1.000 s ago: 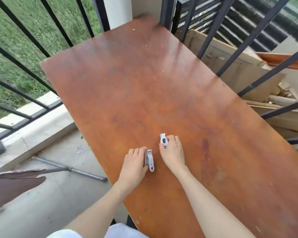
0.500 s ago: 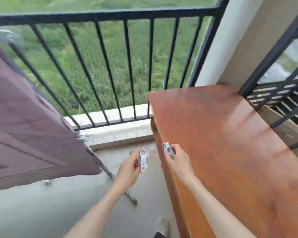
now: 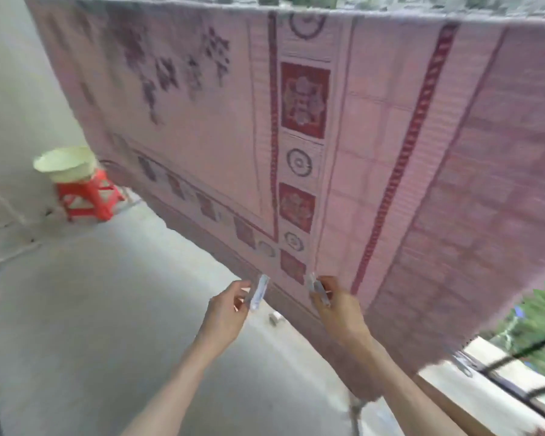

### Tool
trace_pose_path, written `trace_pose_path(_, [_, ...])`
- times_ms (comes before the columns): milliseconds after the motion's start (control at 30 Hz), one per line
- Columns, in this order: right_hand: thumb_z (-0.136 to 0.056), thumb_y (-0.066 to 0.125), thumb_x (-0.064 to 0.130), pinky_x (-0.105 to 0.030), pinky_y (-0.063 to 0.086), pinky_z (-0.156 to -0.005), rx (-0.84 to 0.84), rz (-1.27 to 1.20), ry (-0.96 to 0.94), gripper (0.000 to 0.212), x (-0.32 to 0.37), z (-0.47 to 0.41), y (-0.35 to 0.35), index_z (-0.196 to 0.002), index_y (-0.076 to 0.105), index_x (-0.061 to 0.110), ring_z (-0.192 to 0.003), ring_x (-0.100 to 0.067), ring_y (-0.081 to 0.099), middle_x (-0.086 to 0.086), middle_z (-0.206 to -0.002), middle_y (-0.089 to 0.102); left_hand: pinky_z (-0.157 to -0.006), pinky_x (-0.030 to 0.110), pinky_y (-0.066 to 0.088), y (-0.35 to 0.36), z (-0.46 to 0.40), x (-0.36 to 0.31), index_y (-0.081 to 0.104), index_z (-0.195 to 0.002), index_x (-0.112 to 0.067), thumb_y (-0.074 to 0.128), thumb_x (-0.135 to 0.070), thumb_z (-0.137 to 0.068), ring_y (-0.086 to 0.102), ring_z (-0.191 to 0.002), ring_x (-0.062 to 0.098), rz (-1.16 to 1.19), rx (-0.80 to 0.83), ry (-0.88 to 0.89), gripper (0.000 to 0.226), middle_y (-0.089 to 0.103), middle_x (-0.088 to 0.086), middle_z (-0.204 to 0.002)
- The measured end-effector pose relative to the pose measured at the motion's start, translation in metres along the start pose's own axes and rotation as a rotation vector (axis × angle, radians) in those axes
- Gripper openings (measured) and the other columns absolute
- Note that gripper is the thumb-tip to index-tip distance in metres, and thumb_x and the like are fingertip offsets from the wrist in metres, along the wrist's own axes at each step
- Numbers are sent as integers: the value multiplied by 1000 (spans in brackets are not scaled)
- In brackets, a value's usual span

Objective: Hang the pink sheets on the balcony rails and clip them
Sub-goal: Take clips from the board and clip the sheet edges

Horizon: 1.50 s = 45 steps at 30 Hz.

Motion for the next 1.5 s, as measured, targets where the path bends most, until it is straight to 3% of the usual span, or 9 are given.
trace_pose_path(67, [-92,49,35,-27,34,-62,51,7,-59,23,36,-23,31,-106,58,19,-86,-26,61,-6,-91,68,-69,24,45,-43,-8,24,65,-105,-14,58,-2,-82,64,-78,22,19,-87,-46,27,72,8,-90])
trace_pose_path(200, [-90,50,34,-31,41,-64,194,-25,-186,15,116,-70,114,-100,57,25,-78,-16,55,8,-85,61,-58,4,39,-137,-30,82,66,-104,-15,56,-5,-86,59,-68,10,78,-300,-179,23,67,5,-83])
trace_pose_path(300, [-88,53,29,-36,47,-75,262,-47,-248,18,167,-112,167,-105,58,23,-86,-20,60,3,-93,65,-57,1,37,-190,-60,114,66,-106,-14,55,-3,-86,54,-66,1,68,-385,-224,26,63,1,-80])
trace_pose_path(433, [-90,52,25,-35,45,-73,340,-67,-334,19,230,-180,229,-106,59,17,-88,-23,59,-1,-96,65,-58,1,37,-251,-122,149,66,-105,-13,54,-2,-86,56,-70,9,71,-457,-261,25,62,-1,-79])
trace_pose_path(600, [-91,49,34,-28,36,-56,401,-58,-426,19,318,-263,299,-90,56,17,-75,-23,54,0,-81,60,-60,3,37,-335,-186,179,67,-102,-19,53,-3,-86,59,-79,18,62,-517,-297,26,65,0,-84])
trace_pose_path(767, [-89,53,31,-13,36,-54,490,-81,-469,18,394,-312,392,-101,57,18,-72,-15,55,4,-81,60,-69,17,42,-425,-224,232,67,-104,-20,53,-7,-88,62,-88,17,101,-626,-353,26,69,0,-91])
trace_pose_path(1133, [-87,55,19,-27,40,-65,519,-21,-457,26,551,-433,619,-112,55,14,-86,-23,59,-4,-91,65,-65,11,41,-619,-382,379,67,-106,-19,54,-8,-88,62,-84,16,154,-632,-357,25,68,-1,-89])
trace_pose_path(1300, [-88,54,25,-31,43,-69,519,-66,-463,22,637,-480,703,-108,55,17,-84,-23,60,-1,-84,63,-65,7,38,-723,-465,413,66,-107,-21,54,-12,-89,60,-86,13,155,-621,-314,23,67,-1,-93])
trace_pose_path(1500, [-90,51,37,-34,48,-69,476,-64,-393,26,686,-559,780,-107,56,18,-79,-24,62,-1,-84,63,-69,15,43,-785,-556,477,67,-105,-23,54,-11,-88,64,-89,15,194,-543,-331,24,70,-1,-93])
Point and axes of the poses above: each hand's wrist, its own z-axis away from the middle knuckle, its own y-axis out of the palm, x = y × z, the point moved 10 cm from there along -z, towards the middle knuckle
